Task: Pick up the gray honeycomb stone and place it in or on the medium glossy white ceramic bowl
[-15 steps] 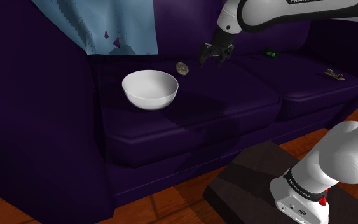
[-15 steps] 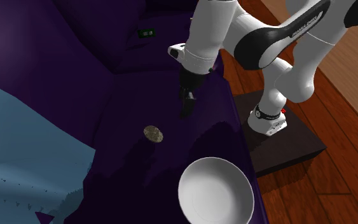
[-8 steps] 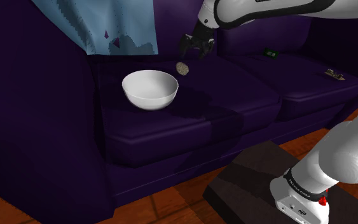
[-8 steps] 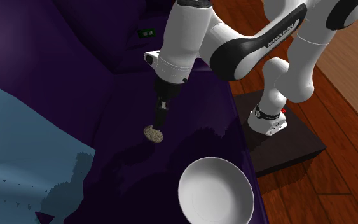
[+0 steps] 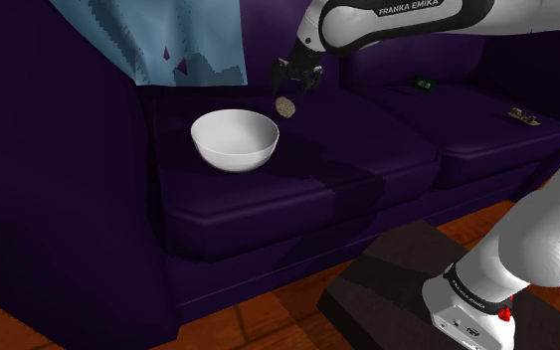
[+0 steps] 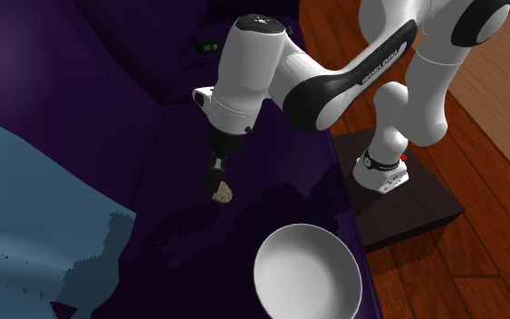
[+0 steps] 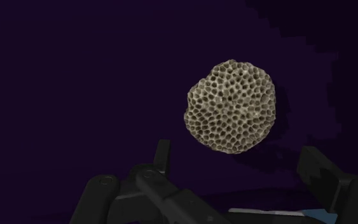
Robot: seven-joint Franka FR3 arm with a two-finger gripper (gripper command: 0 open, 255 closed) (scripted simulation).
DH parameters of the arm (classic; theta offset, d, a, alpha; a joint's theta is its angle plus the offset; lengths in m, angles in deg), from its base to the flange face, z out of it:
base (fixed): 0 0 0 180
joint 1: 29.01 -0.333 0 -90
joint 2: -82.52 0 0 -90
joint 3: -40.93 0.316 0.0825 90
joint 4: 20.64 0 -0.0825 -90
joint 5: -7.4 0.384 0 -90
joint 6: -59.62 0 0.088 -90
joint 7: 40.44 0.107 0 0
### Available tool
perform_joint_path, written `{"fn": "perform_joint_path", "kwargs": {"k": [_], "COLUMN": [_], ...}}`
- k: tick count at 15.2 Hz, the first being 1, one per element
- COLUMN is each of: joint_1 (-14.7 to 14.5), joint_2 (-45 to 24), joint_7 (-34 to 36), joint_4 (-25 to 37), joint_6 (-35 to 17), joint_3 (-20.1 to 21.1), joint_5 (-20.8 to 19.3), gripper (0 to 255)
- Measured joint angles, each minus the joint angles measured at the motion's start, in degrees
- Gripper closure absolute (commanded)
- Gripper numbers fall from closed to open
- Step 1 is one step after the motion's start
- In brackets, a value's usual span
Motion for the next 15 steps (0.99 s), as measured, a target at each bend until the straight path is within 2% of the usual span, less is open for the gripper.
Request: {"fn": "perform_joint_path", "kwargs": {"k": [8, 9, 15], "joint_1": [-0.02, -0.02, -0.14], "joint_2": [-1.33, -1.33, -0.52], "joint_7": [0.20, 0.20, 0.00], "joint_4": [-0.34, -0.34, -0.37], "joint_6": [-1.67, -1.67, -3.97], "joint_3": [-0.01, -0.01, 0.20], "joint_5": [-0.33, -0.33, -0.05], "gripper": [0, 255, 255]}}
